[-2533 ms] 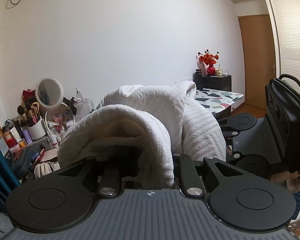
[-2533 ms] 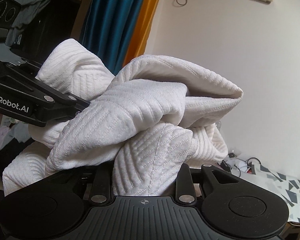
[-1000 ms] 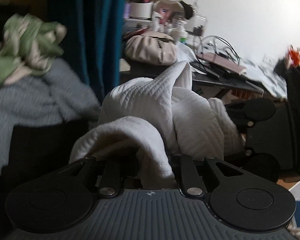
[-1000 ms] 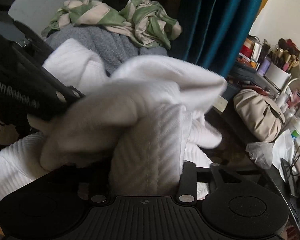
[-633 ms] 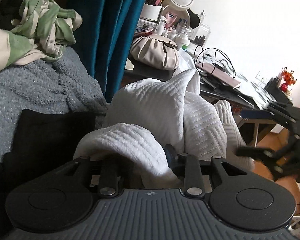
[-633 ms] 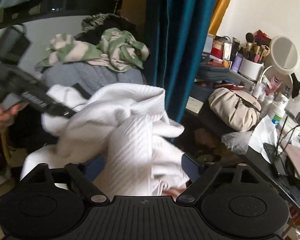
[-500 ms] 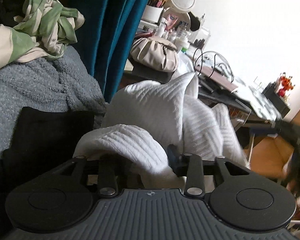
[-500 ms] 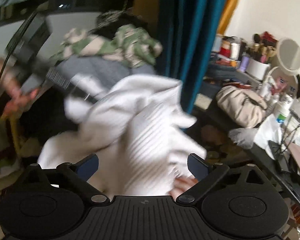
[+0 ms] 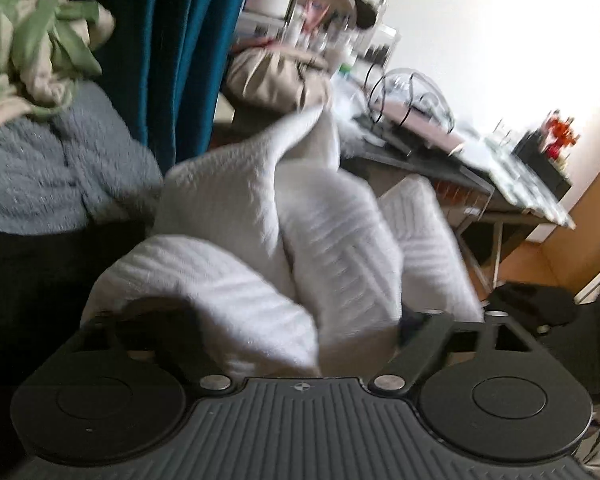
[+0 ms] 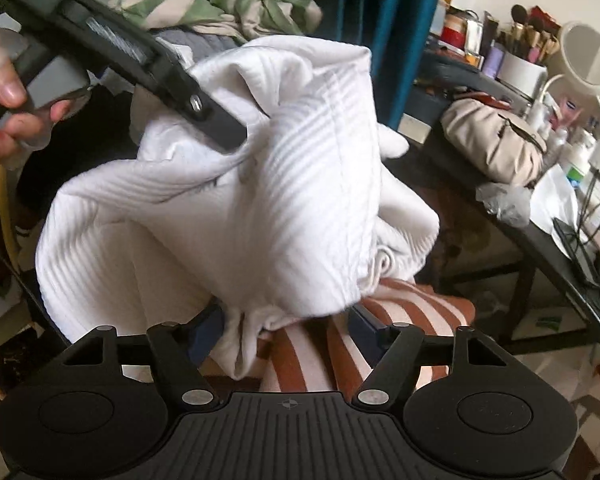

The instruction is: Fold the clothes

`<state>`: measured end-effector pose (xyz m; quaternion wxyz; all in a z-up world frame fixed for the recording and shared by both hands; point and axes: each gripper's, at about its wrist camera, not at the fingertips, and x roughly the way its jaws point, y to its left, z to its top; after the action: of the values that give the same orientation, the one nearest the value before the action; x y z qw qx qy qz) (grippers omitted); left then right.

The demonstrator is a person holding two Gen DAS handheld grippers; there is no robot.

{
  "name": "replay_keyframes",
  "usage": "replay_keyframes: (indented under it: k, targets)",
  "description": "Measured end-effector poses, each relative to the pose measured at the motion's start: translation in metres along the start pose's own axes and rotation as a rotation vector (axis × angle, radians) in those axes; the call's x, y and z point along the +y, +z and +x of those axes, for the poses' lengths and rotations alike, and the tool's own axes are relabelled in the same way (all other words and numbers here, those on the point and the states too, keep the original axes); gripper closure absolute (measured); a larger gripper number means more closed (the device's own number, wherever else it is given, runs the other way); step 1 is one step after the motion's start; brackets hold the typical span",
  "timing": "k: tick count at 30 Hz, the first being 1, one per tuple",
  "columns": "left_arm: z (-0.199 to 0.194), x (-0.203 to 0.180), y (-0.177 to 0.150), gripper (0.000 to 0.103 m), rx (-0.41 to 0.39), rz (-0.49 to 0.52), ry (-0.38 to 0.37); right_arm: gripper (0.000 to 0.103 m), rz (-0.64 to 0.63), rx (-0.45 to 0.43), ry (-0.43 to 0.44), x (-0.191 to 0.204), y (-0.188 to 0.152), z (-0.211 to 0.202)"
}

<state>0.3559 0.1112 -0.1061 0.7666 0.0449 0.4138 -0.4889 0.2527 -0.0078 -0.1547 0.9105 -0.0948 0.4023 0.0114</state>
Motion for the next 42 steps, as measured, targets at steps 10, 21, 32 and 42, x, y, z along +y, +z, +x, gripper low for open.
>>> replay_keyframes:
  k: [10,21,32,42]
  targets:
    - [-0.083,0.013,0.015,0.086,-0.220,0.010,0.122,0.020,0.003,-0.068,-0.035,0.000,-0.007,-0.029]
    - [-0.172,0.026,0.031,0.086,-0.412,0.006,0.307,0.026,0.081,-0.161,0.060,0.012,0.023,-0.018]
    - [-0.141,0.078,0.023,0.080,-0.237,-0.032,0.390,0.091,0.167,-0.306,0.220,-0.008,0.080,-0.025]
    - [-0.144,0.069,0.021,0.034,-0.167,0.115,0.381,0.092,0.064,-0.348,0.080,-0.033,0.144,-0.022]
